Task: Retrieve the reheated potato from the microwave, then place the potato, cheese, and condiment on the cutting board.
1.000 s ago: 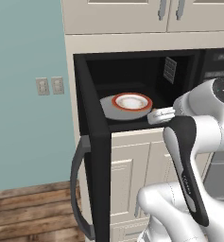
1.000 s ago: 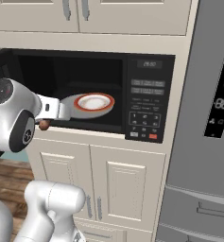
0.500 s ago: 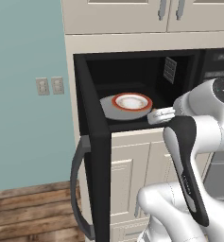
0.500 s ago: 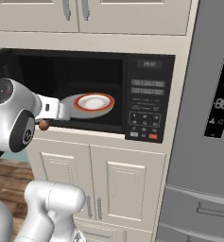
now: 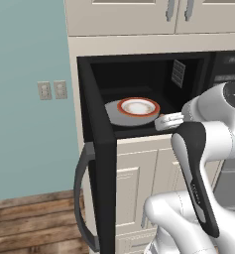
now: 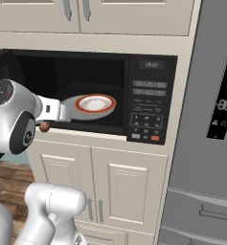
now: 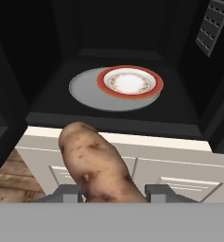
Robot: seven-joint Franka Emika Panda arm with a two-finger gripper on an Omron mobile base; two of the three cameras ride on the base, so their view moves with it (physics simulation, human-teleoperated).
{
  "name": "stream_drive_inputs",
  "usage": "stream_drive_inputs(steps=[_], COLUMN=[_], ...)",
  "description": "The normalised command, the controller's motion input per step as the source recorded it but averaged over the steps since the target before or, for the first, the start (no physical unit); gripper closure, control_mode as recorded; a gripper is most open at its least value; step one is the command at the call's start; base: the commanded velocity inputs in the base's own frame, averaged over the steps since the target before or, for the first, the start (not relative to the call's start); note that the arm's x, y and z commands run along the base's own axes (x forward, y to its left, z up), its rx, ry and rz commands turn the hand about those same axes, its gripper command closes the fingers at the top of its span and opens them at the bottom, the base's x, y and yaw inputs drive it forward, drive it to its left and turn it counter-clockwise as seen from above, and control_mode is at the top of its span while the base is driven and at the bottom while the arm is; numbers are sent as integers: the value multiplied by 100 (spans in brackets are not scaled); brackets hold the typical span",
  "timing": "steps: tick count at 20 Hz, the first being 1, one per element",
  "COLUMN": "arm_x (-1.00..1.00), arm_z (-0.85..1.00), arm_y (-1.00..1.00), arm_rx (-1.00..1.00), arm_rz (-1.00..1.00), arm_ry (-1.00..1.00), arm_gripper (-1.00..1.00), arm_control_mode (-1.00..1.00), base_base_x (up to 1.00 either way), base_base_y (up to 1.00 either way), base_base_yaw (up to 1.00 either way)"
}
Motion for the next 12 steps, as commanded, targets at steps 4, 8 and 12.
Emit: stream_drive_inputs(steps=[4,8,12], arm_x=[0,0,0], arm_z=[0,0,0], arm_y=[0,0,0], arm_rx=[0,0,0], arm_rz=[0,0,0], arm_ry=[0,0,0], arm_gripper=[100,100,100], arm_control_mode=[100,100,100], base_base_x=[-3,-31,-63], base_base_y=[0,-2,-3], base_base_yaw=[1,0,0])
